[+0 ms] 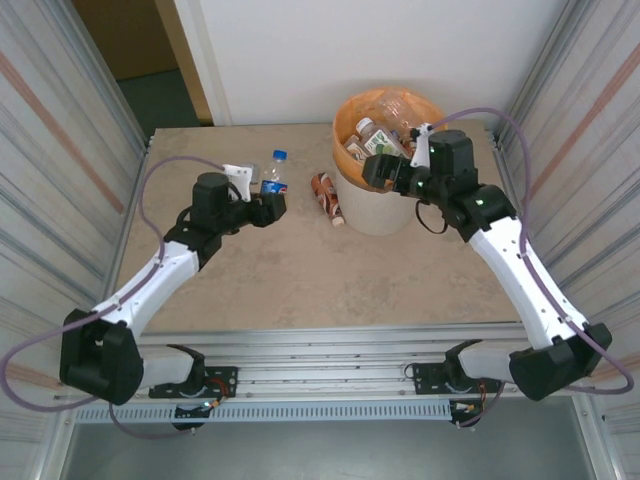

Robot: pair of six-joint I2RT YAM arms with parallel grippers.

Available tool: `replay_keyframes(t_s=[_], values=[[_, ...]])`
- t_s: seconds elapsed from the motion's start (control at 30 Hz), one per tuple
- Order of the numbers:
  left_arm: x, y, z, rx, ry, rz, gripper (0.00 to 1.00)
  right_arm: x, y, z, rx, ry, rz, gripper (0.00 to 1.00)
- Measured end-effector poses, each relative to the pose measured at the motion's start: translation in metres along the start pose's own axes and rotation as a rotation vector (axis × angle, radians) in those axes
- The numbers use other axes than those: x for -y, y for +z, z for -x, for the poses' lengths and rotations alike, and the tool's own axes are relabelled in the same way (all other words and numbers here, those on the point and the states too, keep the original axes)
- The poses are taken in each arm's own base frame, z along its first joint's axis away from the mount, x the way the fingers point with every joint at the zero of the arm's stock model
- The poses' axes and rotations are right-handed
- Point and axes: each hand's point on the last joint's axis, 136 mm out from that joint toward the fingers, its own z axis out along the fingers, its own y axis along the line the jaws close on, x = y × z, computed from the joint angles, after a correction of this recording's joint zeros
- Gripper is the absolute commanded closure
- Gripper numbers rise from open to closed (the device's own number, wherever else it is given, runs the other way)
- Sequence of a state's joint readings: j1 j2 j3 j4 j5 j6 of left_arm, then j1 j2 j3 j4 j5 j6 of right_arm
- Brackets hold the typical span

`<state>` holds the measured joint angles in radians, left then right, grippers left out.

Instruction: Put the plastic bottles in the bin

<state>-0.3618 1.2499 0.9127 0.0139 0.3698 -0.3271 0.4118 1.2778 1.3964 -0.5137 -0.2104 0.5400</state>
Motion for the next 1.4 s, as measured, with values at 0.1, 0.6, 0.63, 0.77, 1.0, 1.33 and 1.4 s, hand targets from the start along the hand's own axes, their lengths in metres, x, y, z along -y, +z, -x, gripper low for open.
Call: replay_keyframes(t_s=[0.1,0.6,0.63,0.77,1.0,1.33,1.4], values=[[0.022,-0.011,0.007,0.036,0.050,-0.064,0.59,-0.026,0.022,-0.011,-0.051,-0.016,0.104,0.05],[0.066,-0.032,0.019,0.104,0.180,-0.162,0.58,-0.117,0.075,-0.052,-0.225,-0.103,0.397,0.11],[0.065,-0.032,0.020,0.106,0.180,-0.158,0.58,-0.118,0.075,-0.052,-0.226,-0.103,0.401,0.11],[0.062,-0.032,0.020,0.110,0.177,-0.140,0.58,-0.122,0.079,-0.053,-0.234,-0.105,0.415,0.13],[0.070,-0.031,0.017,0.102,0.192,-0.165,0.59,-0.148,0.073,-0.065,-0.255,-0.138,0.498,0.10],[0.079,-0.031,0.015,0.099,0.213,-0.201,0.59,-0.152,0.073,-0.072,-0.249,-0.153,0.511,0.23],[0.085,-0.031,0.012,0.094,0.231,-0.219,0.59,-0.152,0.074,-0.073,-0.251,-0.154,0.507,0.30]])
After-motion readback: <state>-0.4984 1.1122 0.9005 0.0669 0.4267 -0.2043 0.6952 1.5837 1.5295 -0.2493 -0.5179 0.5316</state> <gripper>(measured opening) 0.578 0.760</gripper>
